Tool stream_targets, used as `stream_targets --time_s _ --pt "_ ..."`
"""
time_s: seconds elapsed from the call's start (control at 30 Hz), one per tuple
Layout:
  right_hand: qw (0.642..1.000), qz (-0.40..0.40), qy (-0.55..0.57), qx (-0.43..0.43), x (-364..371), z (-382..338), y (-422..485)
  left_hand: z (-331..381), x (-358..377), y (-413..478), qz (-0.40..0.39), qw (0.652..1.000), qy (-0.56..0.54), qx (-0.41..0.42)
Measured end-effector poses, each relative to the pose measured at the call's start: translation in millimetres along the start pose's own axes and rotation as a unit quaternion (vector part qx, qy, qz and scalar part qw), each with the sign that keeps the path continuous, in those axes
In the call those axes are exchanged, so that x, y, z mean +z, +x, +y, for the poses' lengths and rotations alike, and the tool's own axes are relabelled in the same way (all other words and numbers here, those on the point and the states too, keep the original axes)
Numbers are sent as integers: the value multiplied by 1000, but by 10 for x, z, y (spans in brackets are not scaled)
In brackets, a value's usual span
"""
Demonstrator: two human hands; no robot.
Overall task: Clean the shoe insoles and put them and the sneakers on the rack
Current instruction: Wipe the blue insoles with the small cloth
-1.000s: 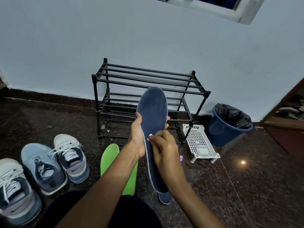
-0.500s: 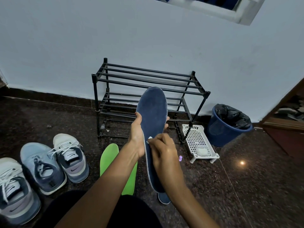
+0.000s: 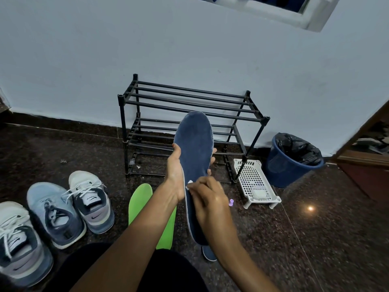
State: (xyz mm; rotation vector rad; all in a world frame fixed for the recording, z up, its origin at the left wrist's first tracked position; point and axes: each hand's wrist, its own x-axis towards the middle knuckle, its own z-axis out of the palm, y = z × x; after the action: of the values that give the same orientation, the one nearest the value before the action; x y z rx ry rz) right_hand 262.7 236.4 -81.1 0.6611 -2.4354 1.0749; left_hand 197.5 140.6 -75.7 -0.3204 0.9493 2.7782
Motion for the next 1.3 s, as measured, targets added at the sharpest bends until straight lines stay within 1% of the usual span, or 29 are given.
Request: stream_targets --time_s 0.07,0.27,0.4,0.5,0.67,0.8,0.97,1.1,1.3 --pt "1000 -7 4 3 -15 26 -4 -8 7 8 -6 1000 -3 -2" --pt "998 3 6 55 -54 155 214 -18 -10 26 -13 1000 7 11" --pt "999 3 5 33 -10 58 119 -1 -31 22 -12 1000 2 16" --pt "999 -12 35 23 -6 -16 8 -17 -31 30 -12 1000 10 17" --pt "999 -11 25 38 -64 33 133 -27 -22 48 -19 999 24 14" --pt "998 14 3 55 -61 119 317 -58 -22 28 -28 999 40 -2" --pt "999 -4 9 31 -5 -10 137 -31 -45 36 -9 999 41 13" --pt "999 -15 14 28 -30 10 98 -41 -22 24 -6 999 45 7" --pt "998 22 16 62 -73 116 358 -48 -29 14 -35 998 50 -6"
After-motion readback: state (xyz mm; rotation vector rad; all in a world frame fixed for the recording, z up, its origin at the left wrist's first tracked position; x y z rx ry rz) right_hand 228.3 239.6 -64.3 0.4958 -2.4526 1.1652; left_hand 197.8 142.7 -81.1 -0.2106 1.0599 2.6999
